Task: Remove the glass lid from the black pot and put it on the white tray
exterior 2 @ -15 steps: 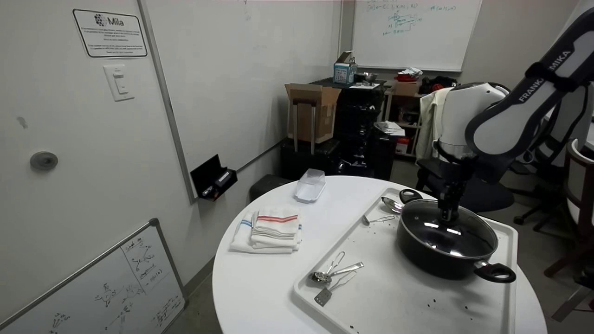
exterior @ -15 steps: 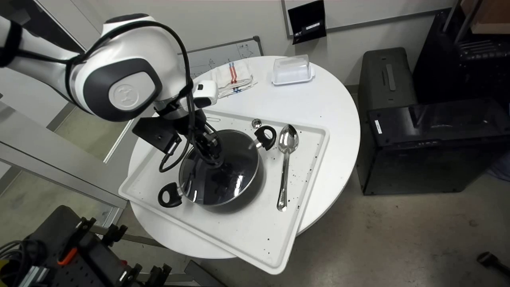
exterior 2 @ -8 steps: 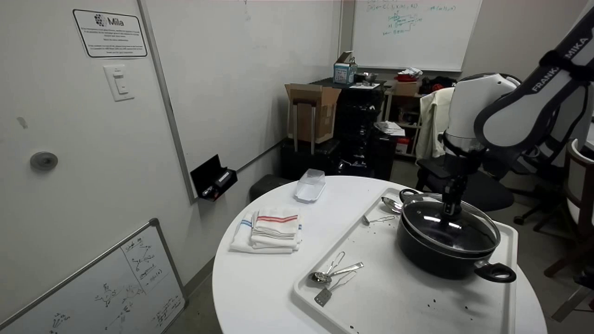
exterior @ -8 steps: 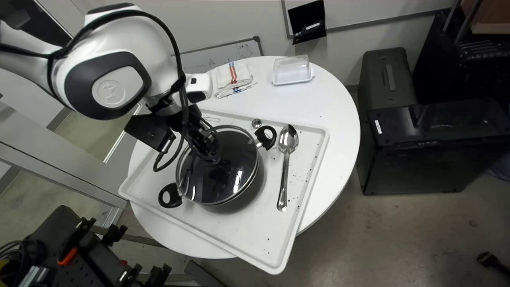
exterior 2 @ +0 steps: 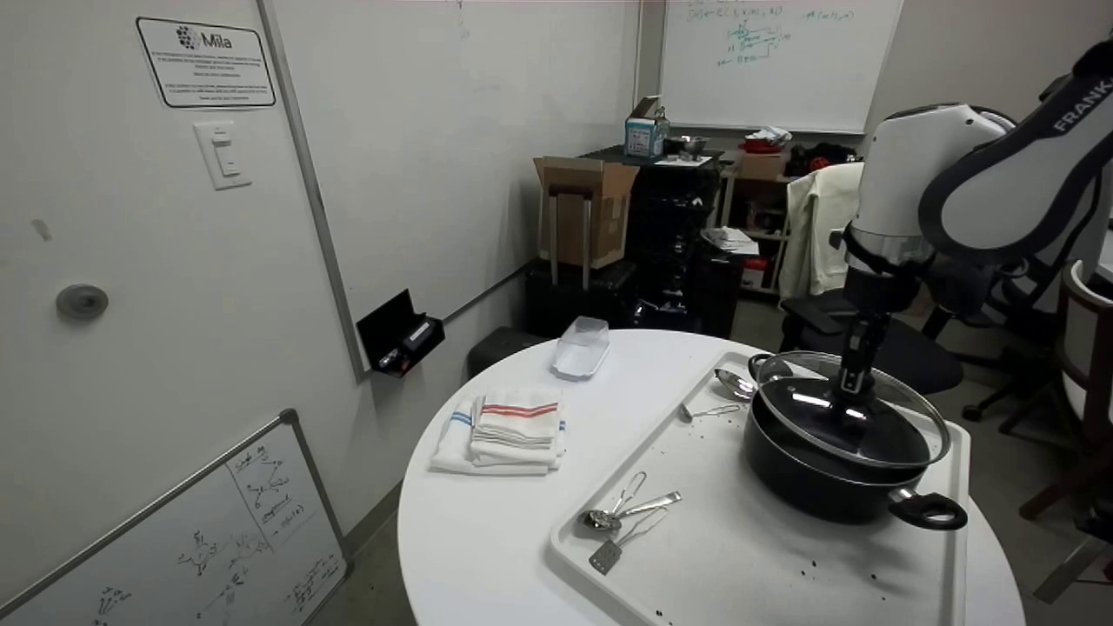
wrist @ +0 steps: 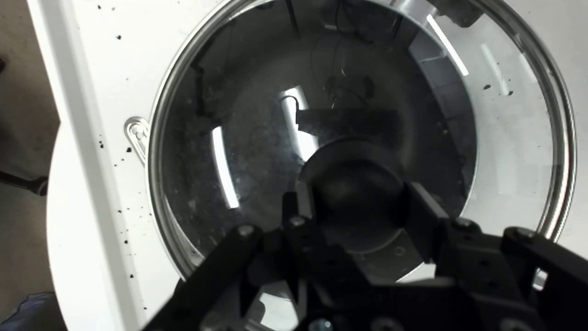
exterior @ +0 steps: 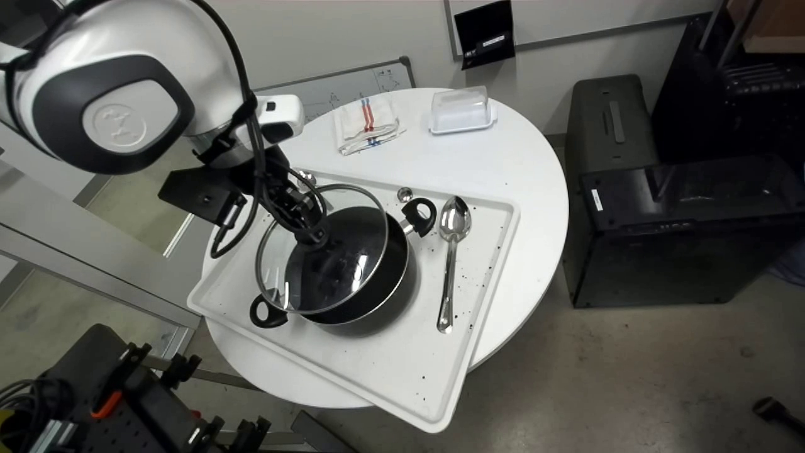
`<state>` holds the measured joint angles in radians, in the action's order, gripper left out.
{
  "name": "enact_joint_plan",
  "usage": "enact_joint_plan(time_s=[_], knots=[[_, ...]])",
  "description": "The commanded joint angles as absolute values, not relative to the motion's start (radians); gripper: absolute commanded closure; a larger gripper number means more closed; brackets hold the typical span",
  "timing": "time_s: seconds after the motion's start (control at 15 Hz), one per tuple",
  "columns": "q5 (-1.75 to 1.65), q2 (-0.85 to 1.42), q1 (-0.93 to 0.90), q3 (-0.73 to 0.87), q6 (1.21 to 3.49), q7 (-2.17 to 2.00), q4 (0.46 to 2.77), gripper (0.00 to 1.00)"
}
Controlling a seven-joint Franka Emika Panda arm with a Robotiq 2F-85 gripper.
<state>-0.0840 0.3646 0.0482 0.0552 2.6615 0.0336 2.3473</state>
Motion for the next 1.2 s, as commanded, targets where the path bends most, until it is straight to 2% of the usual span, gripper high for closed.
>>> enact_joint_plan(time_s=[0.0,1.13], knots=[[-0.101,0.301,0.013,0.03,2.623,0.048,2.38,0.75],[-0.336,0.414,-0.316,-0.061,2.591,-0.126,2.298,0.75]])
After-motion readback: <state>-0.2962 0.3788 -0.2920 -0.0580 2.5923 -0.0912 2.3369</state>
